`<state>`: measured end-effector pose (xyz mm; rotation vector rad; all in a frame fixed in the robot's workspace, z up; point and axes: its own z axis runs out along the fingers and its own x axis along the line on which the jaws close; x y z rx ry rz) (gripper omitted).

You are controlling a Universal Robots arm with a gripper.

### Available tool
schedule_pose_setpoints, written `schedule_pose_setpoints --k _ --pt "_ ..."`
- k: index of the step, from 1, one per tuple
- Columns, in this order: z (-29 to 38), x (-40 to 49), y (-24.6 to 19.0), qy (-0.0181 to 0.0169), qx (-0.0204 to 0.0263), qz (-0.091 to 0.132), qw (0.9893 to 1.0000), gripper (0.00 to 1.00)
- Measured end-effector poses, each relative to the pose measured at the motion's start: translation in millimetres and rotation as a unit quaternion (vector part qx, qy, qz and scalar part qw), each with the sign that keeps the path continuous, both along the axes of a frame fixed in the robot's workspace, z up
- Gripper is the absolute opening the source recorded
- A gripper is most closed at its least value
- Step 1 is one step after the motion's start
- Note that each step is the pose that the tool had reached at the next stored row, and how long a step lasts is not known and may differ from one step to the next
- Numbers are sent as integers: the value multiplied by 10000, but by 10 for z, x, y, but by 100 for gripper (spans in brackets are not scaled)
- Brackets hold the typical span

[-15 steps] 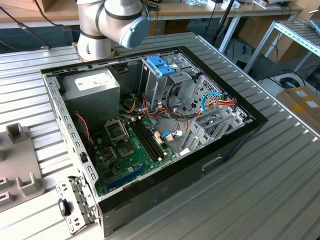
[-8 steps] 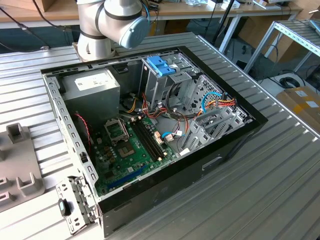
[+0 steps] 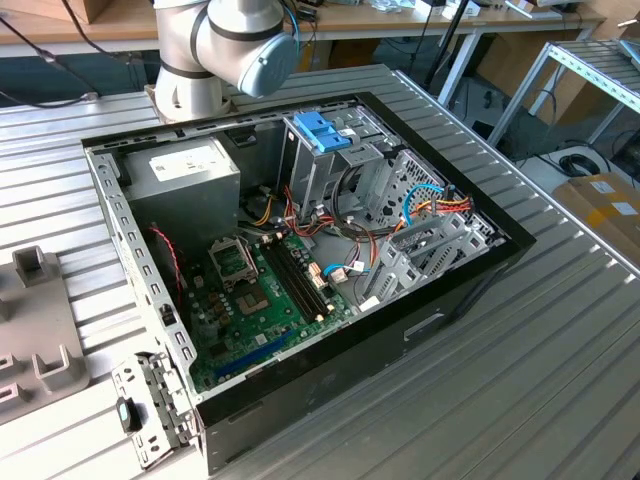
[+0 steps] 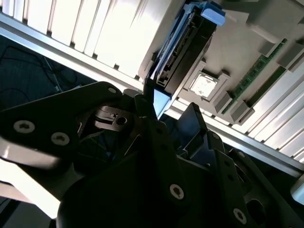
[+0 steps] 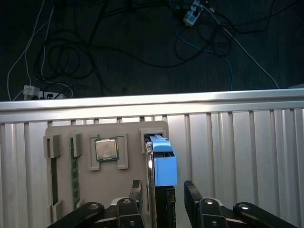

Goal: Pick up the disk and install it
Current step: 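Pick up the disk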

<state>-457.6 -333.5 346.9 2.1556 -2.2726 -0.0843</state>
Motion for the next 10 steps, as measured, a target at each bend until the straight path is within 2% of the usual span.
schedule_pose_setpoints --k 10 --pt "-114 -16 4 0 1 0 10000 48"
